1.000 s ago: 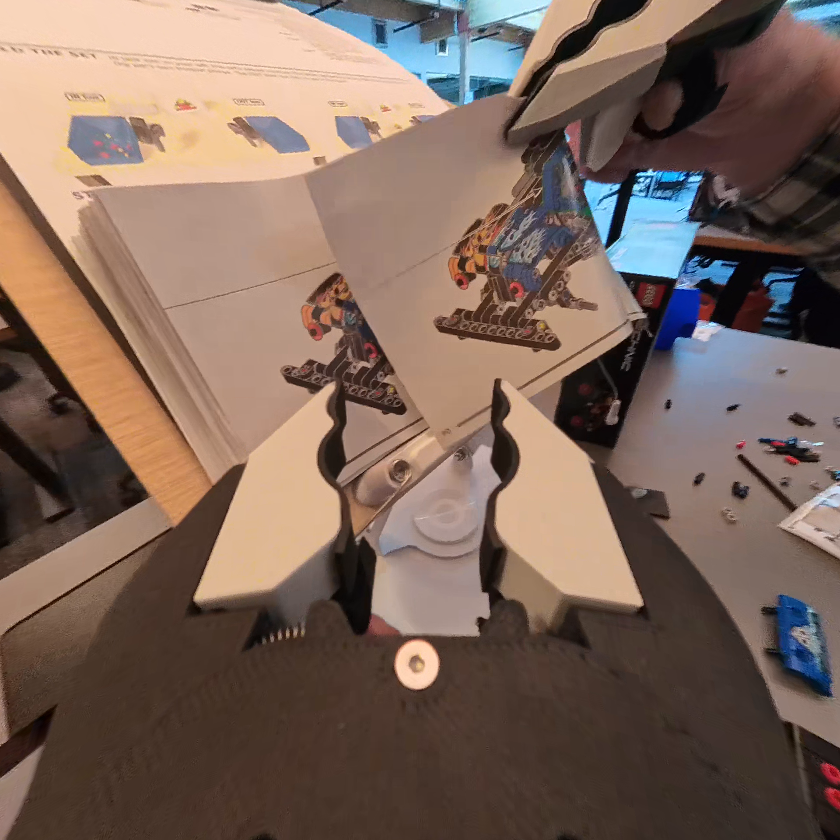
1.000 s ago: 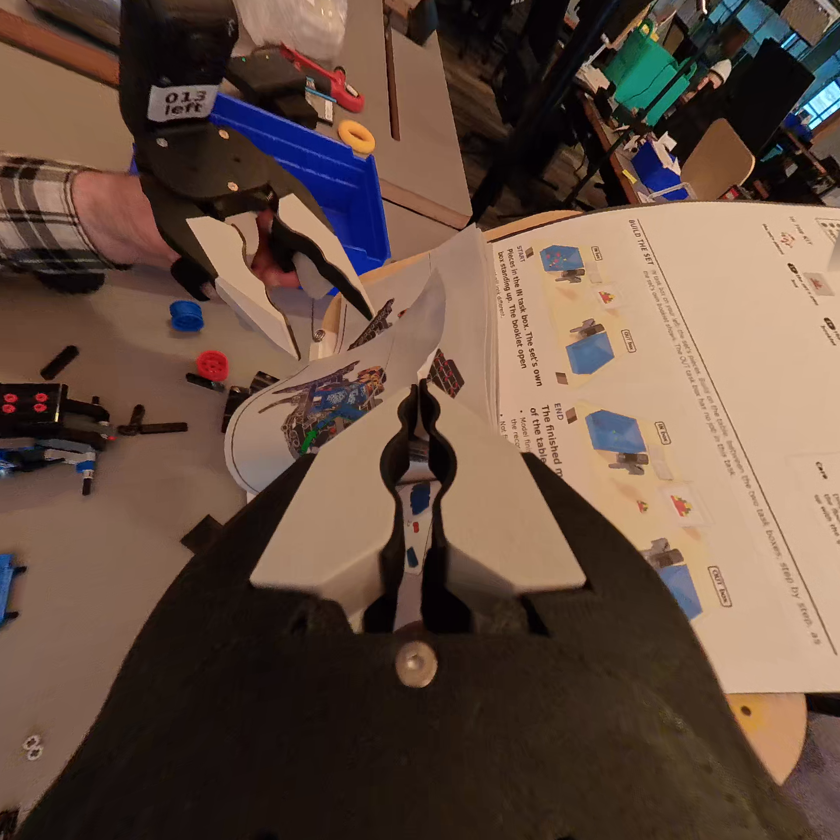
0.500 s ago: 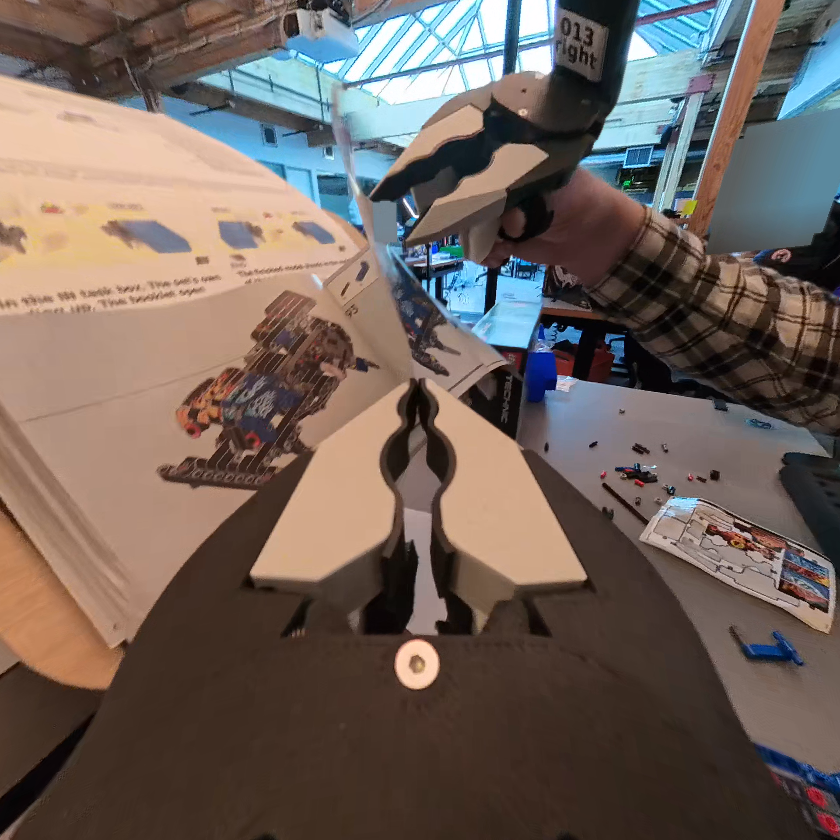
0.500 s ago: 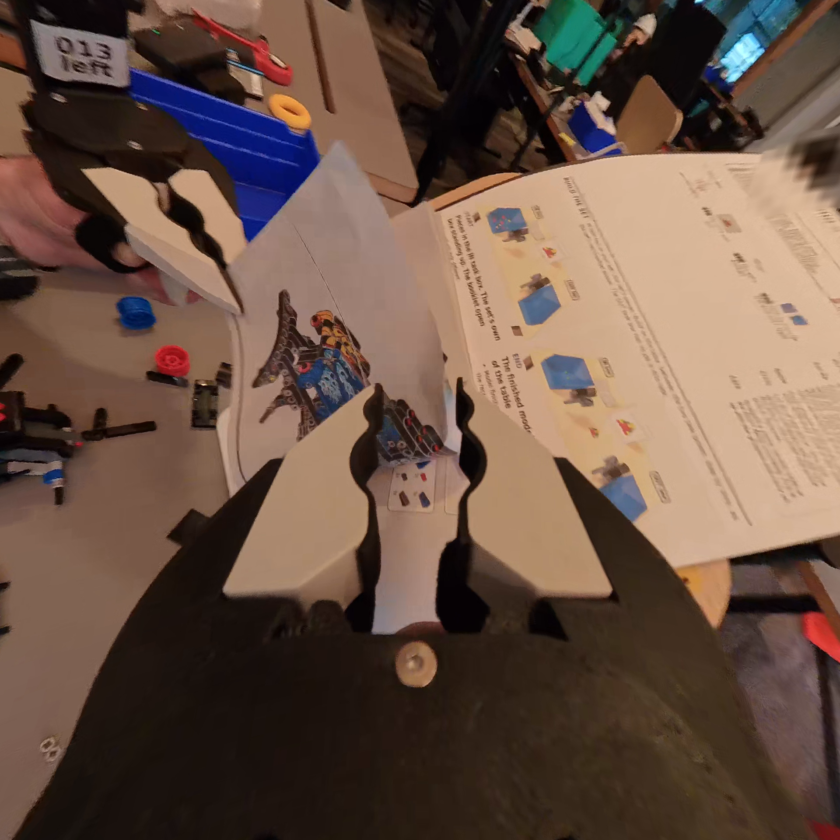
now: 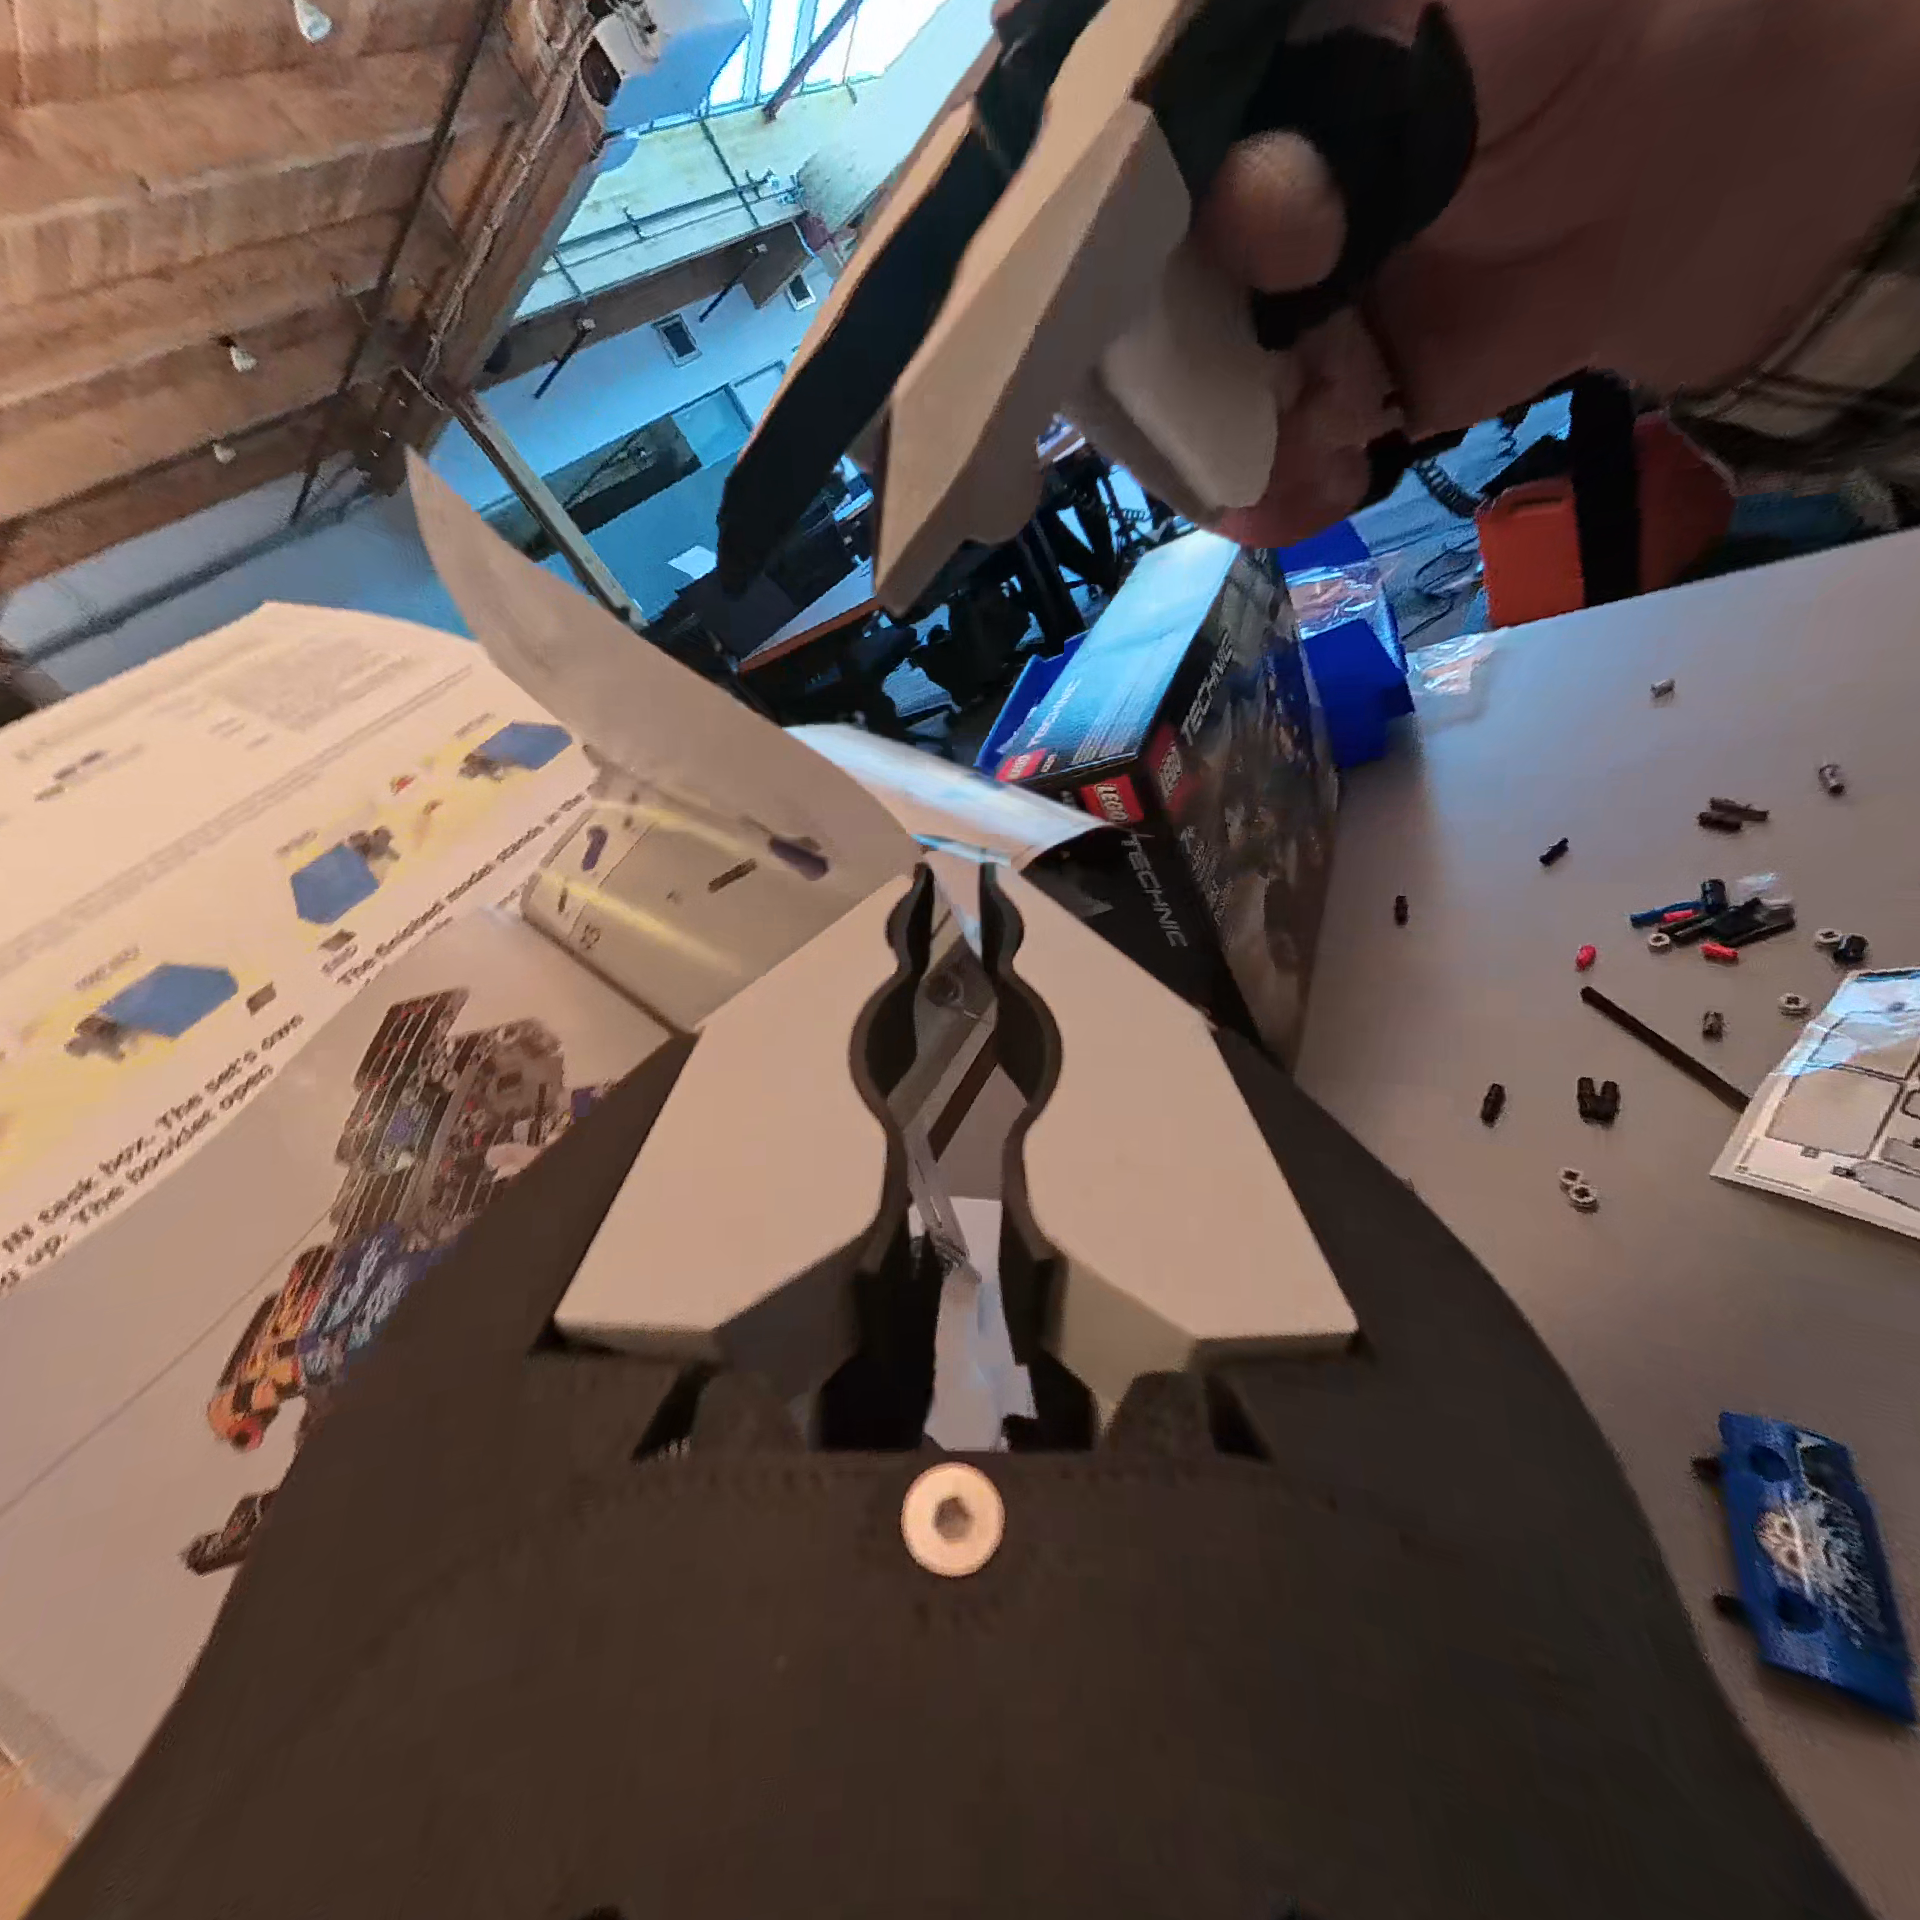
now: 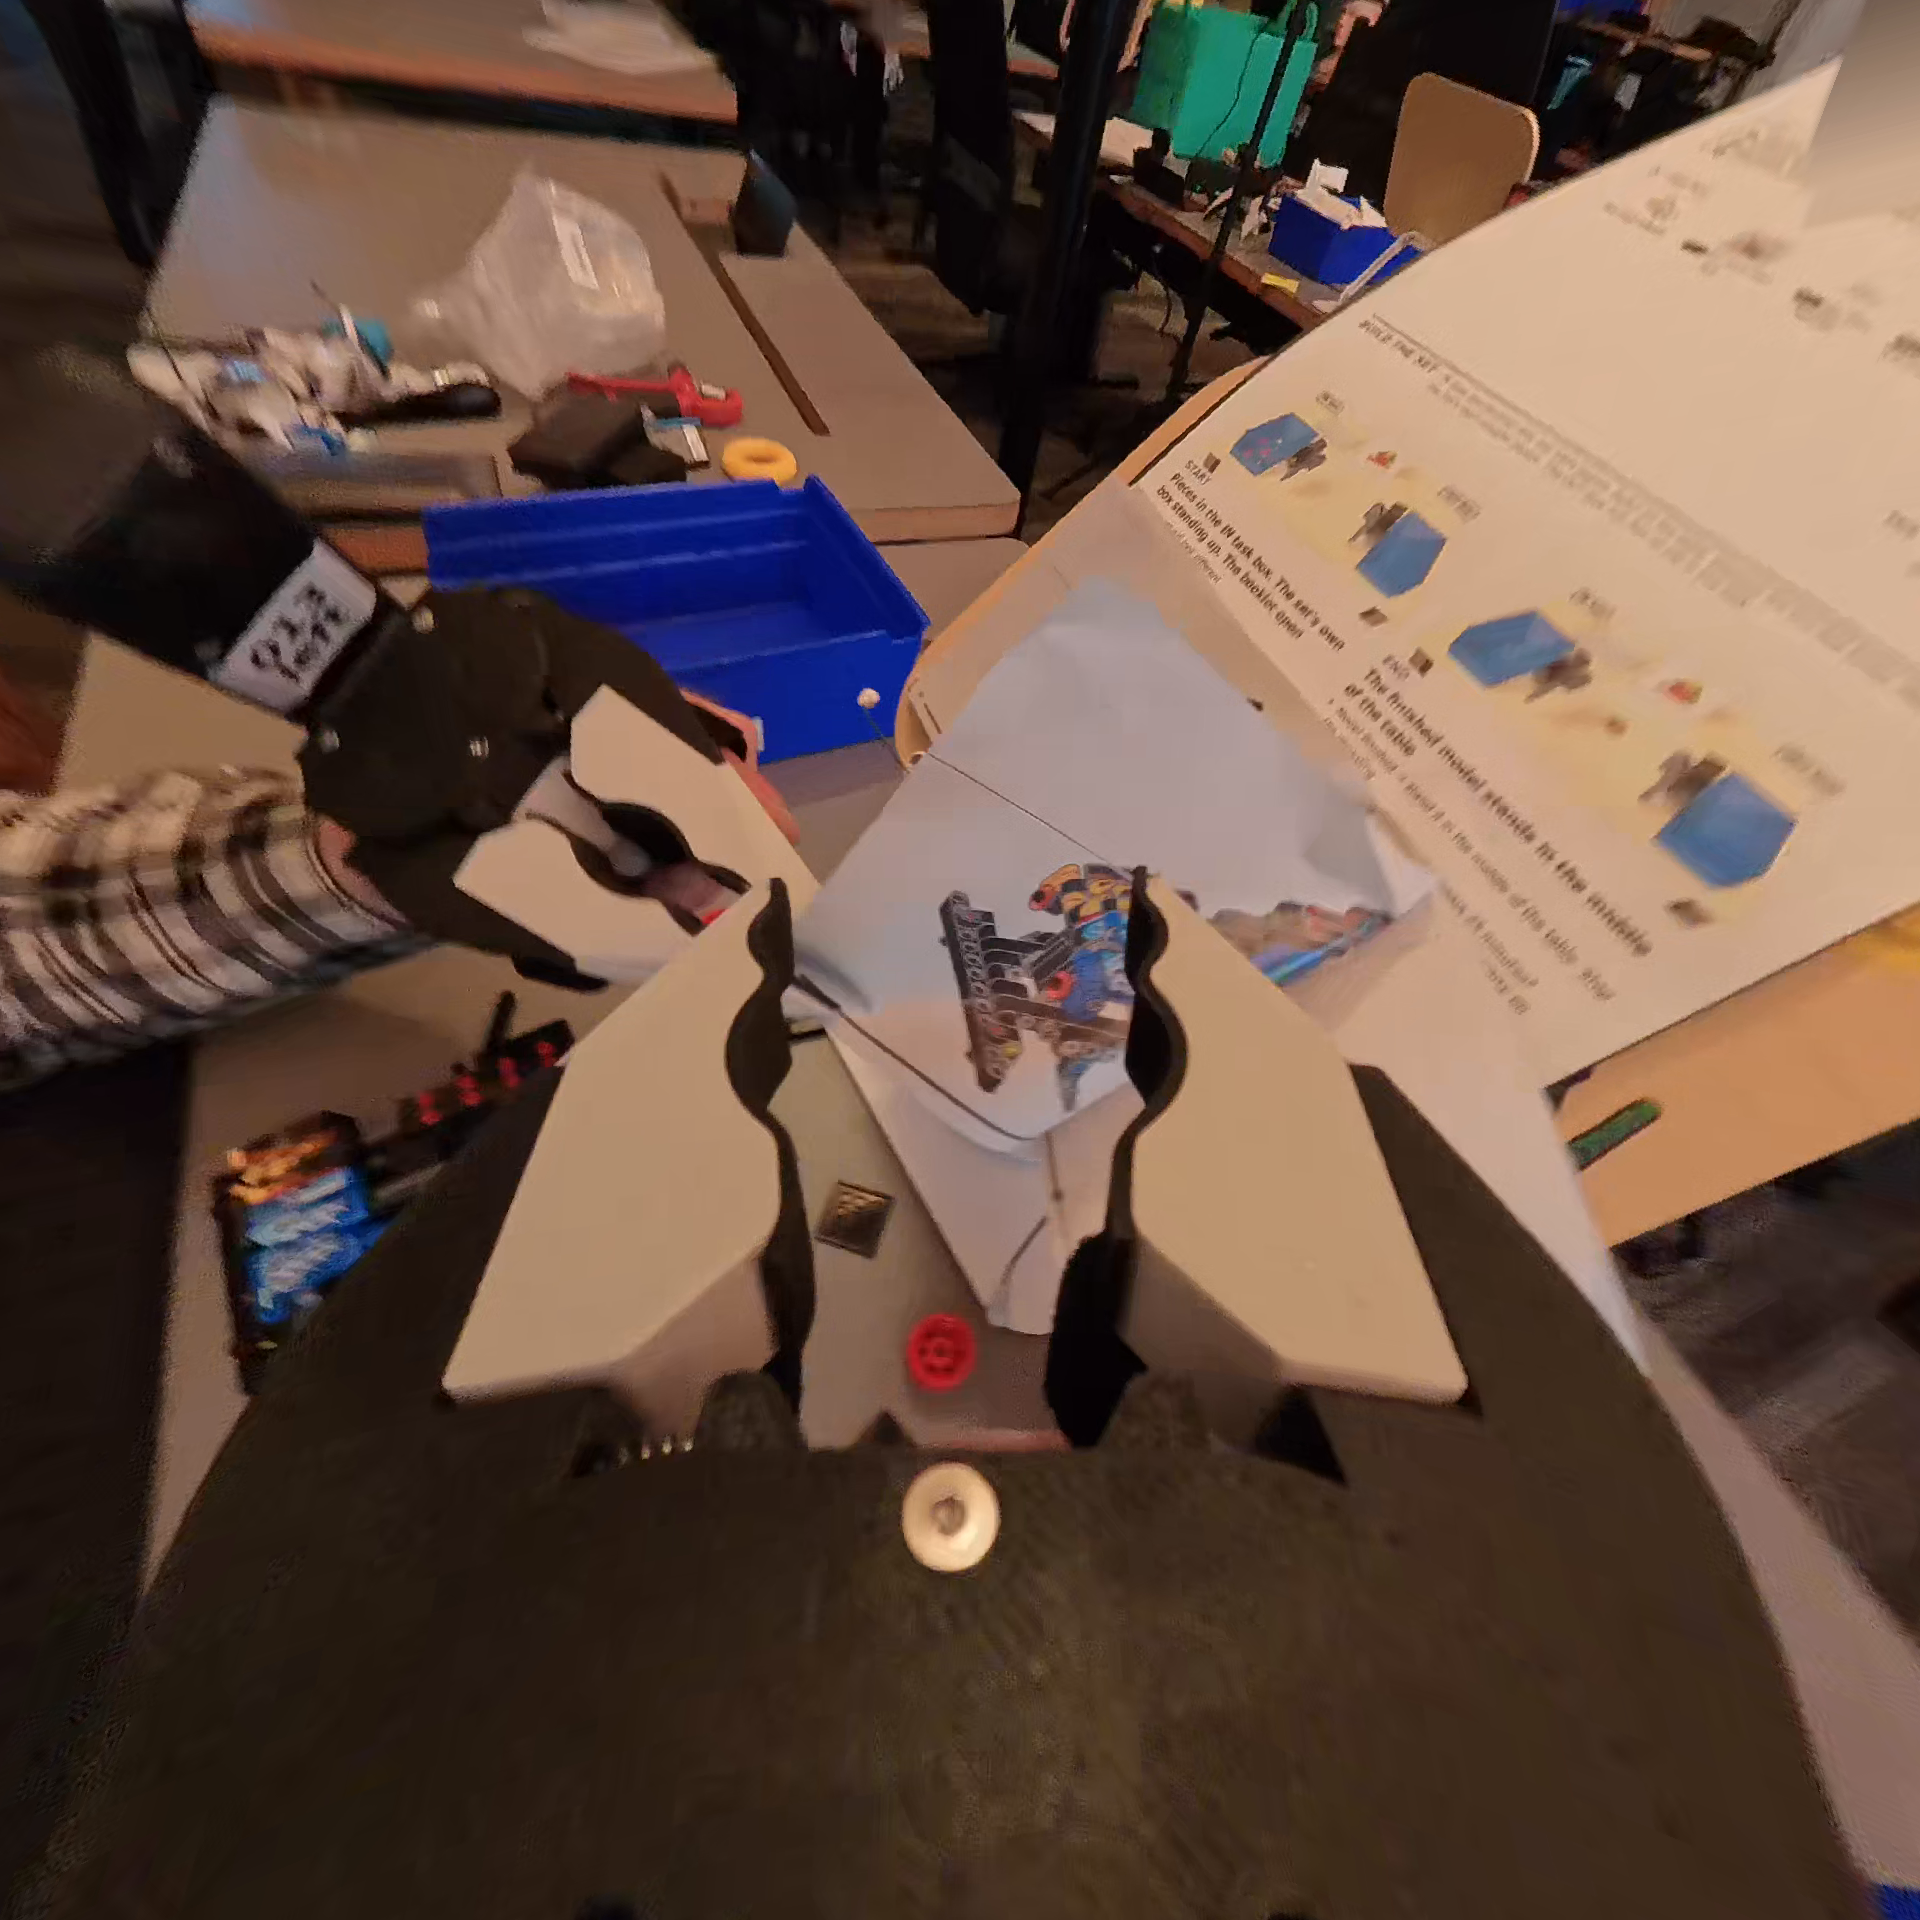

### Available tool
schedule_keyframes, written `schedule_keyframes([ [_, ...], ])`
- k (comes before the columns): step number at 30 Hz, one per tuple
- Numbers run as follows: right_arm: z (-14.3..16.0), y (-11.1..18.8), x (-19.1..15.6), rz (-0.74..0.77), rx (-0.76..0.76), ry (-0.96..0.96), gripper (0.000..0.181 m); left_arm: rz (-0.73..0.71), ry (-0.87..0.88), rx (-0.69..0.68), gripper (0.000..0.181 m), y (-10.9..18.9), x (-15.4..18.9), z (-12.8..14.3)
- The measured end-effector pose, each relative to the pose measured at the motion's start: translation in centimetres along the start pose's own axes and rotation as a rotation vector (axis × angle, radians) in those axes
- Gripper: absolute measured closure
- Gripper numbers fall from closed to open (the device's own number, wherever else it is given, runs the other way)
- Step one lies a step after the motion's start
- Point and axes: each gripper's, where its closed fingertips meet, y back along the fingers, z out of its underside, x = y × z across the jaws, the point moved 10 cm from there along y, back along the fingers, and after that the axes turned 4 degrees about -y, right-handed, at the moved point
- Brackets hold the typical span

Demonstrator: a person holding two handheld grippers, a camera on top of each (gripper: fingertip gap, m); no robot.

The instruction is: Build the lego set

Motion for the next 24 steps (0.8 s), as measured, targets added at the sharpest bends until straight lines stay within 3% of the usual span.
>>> schedule_keyframes([
  [7,2.9,0.7,-1.3,0.048,0.013,-0.109,0.104,0.017,-0.152,-0.081,0.158,-2.7,3.7,-0.1],
  [11,3.8,0.5,-1.2,0.152,-0.03,-0.066,0.109,0.04,-0.2,-0.098,0.142,-3.5,4.9,0.3],
  [13,4.0,0.6,-1.1,0.162,-0.028,-0.066,0.122,0.063,-0.218,-0.11,0.14,-3.7,5.2,0.4],
  [15,4.2,0.9,-0.7,0.212,-0.048,-0.028,0.156,0.078,-0.238,-0.135,0.14,-3.7,5.2,0.8],
  [20,5.2,1.5,0.9,0.248,-0.049,-0.086,0.172,0.013,-0.224,-0.159,0.142,-2.2,2.3,2.1],
  [24,6.5,2.3,2.2,0.286,-0.039,-0.159,0.16,-0.096,-0.102,-0.15,0.144,0.0,-1.7,3.1],
])
